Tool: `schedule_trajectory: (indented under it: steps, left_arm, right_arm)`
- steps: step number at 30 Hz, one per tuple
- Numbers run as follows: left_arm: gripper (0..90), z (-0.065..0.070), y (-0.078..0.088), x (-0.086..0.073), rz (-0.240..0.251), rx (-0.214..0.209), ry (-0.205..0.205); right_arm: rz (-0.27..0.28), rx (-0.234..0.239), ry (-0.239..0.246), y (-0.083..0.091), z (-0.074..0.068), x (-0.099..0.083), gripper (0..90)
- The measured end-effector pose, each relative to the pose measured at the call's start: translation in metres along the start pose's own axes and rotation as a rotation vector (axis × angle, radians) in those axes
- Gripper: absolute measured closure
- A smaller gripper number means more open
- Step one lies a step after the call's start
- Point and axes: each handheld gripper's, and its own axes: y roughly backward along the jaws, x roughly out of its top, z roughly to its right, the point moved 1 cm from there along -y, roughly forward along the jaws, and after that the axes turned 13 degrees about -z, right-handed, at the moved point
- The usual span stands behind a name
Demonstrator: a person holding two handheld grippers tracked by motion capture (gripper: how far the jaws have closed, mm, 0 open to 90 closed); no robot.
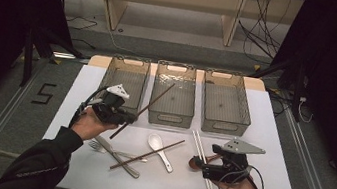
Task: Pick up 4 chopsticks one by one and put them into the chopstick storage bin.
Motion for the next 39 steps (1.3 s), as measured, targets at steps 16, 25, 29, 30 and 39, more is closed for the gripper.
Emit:
schedule_trajectory:
  steps: [16,25,29,30,39]
  left_arm:
    - [84.0,-0.044,0.02,-0.003,0.115,0.029,0.151]
    - [84.0,-0.06,0.034,0.007,0.189,0.066,0.181]
    - [84.0,-0.069,0.037,0.01,0.212,0.089,0.202]
    - [84.0,-0.072,0.037,0.011,0.214,0.093,0.208]
    - [83.9,-0.095,0.036,0.014,0.262,0.128,0.271]
  right_arm:
    - [0.01,-0.001,-0.003,0.001,0.0,0.0,22.5]
    - [0.01,-0.001,-0.002,0.001,0.0,0.0,22.5]
    - [0.011,0.0,-0.002,0.001,0.0,0.0,22.5]
    - [0.011,0.0,-0.002,0.001,0.0,0.0,22.5]
    - [0.014,-0.001,-0.002,0.002,0.0,0.0,22.6]
